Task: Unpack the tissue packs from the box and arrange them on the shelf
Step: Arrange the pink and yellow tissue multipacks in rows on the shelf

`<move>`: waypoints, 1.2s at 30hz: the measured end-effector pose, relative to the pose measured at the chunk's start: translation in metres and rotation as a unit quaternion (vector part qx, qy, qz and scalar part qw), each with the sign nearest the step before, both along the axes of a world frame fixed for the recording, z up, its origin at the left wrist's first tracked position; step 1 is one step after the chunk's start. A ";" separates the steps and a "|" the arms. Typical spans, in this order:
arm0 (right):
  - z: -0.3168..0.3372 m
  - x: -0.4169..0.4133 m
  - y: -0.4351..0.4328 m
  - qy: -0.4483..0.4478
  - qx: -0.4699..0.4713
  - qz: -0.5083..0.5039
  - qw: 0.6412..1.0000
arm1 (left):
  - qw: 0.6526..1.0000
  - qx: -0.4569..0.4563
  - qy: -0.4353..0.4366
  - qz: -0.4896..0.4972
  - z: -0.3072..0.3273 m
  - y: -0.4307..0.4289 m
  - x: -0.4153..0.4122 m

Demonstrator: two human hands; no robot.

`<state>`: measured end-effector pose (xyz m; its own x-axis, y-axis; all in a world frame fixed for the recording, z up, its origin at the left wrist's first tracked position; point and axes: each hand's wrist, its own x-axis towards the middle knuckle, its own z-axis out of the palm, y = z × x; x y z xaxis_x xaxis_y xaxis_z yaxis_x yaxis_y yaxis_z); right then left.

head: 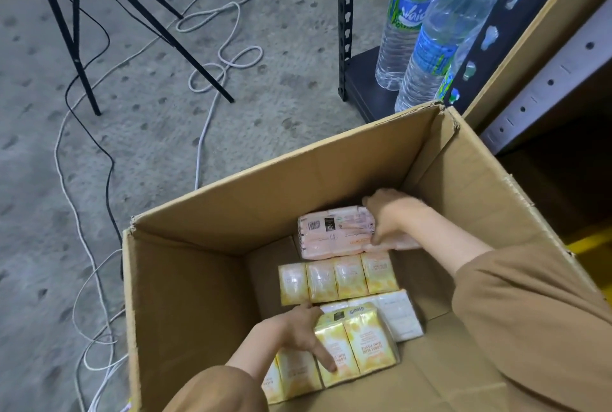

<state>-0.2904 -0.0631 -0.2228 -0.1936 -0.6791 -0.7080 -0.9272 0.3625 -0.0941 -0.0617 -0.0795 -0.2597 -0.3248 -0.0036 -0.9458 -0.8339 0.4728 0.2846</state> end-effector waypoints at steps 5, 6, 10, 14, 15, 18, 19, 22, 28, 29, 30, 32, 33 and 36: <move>-0.031 0.020 0.010 0.035 0.000 0.032 0.999 | 1.000 -0.008 0.019 0.004 -0.001 0.001 0.000; -0.036 0.020 0.011 0.036 0.004 0.027 0.999 | 1.000 -0.007 0.019 0.004 -0.001 0.000 0.001; -0.044 0.016 0.013 0.031 0.003 0.016 0.999 | 1.000 -0.002 0.017 0.006 -0.005 0.000 0.002; -0.047 0.014 0.011 0.038 -0.014 0.030 0.999 | 1.000 -0.012 0.013 0.003 -0.005 -0.001 0.001; -0.046 0.014 0.011 0.042 -0.018 0.035 0.998 | 1.000 -0.016 0.009 -0.001 -0.004 -0.002 -0.001; -0.037 0.015 0.010 0.045 -0.026 0.042 0.998 | 0.999 -0.040 0.005 -0.034 0.001 -0.001 -0.005; -0.033 0.015 0.011 0.042 -0.029 0.040 0.998 | 0.998 -0.047 0.006 -0.044 0.004 0.000 -0.007; -0.013 0.013 0.013 0.031 -0.048 0.028 0.998 | 0.996 -0.063 0.003 -0.056 0.012 0.004 -0.008; 0.032 0.016 0.027 0.010 -0.088 -0.015 0.996 | 0.991 -0.098 -0.011 -0.092 0.031 0.008 -0.008; 0.038 0.017 0.031 0.003 -0.085 -0.029 0.996 | 0.990 -0.109 -0.003 -0.093 0.034 0.010 -0.007; 0.045 0.017 0.036 -0.004 -0.082 -0.042 0.996 | 0.988 -0.119 0.007 -0.093 0.038 0.011 -0.005; 0.059 0.019 0.044 -0.016 -0.085 -0.066 0.994 | 0.986 -0.138 0.029 -0.094 0.048 0.014 -0.001; 0.068 0.021 0.048 -0.021 -0.087 -0.075 0.993 | 0.984 -0.145 0.040 -0.096 0.054 0.015 0.000; 0.101 0.025 0.057 -0.032 -0.100 -0.095 0.990 | 0.980 -0.160 0.068 -0.101 0.076 0.017 0.002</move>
<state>-0.2652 -0.0063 -0.1216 -0.2905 -0.7622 -0.5785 -0.8335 0.4985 -0.2382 -0.0599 -0.0622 -0.1840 -0.4722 -0.2151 -0.8548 -0.6788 0.7074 0.1969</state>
